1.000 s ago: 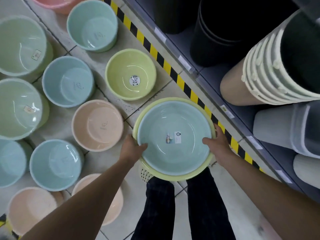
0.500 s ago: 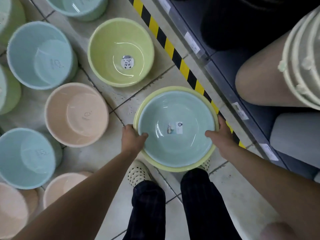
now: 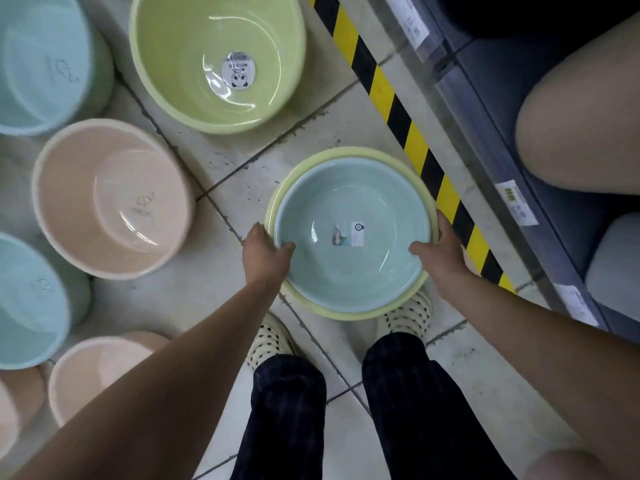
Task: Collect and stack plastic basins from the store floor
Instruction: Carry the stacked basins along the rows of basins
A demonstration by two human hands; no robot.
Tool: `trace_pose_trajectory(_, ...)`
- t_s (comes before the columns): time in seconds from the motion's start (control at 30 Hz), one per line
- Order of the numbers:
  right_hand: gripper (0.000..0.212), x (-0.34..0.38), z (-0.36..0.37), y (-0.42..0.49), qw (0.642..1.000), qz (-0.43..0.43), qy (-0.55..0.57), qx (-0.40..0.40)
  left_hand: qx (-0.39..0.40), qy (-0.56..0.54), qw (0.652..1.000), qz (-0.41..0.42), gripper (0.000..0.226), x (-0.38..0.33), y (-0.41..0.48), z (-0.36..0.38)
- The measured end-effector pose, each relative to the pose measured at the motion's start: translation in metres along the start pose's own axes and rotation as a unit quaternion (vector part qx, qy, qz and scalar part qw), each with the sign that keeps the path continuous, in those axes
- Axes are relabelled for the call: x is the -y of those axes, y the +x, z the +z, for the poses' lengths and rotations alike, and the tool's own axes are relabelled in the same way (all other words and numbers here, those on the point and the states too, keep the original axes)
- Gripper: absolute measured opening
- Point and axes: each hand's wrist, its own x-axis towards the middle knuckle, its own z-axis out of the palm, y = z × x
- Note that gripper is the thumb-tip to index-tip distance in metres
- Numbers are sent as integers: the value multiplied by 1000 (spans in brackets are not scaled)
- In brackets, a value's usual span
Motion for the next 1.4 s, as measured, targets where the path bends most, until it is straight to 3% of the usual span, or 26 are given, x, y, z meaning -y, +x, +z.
trace_pose_trajectory(0.17,81,-3,8,13,1000,-10,-11,1,13,-35,999,4,42,5,8,5)
trace_pose_trajectory(0.3,83,1,6,16,999,-16,-51,4,69,-51,996,11,64,13,15,3)
trace_pose_trajectory(0.5,79,29,-10,-5,997,-22,-69,31,96,-70,993,-26,59,5,-1,-23)
trace_pose_trajectory(0.7,78,92,-22,-74,994,-42,-83,59,69,-138,987,-35,51,-11,-49,-91)
trace_pose_trajectory(0.93,64,192,-16,-161,990,-65,-121,24,35,-191,981,-15,45,-59,-83,-202)
trace_pose_trajectory(1.07,72,245,-6,-194,986,-87,-137,49,21,-207,978,-5,47,-75,-89,-254)
trace_pose_trajectory(1.4,74,344,25,-215,979,-139,-140,57,-10,-221,975,0,45,-108,-70,-330)
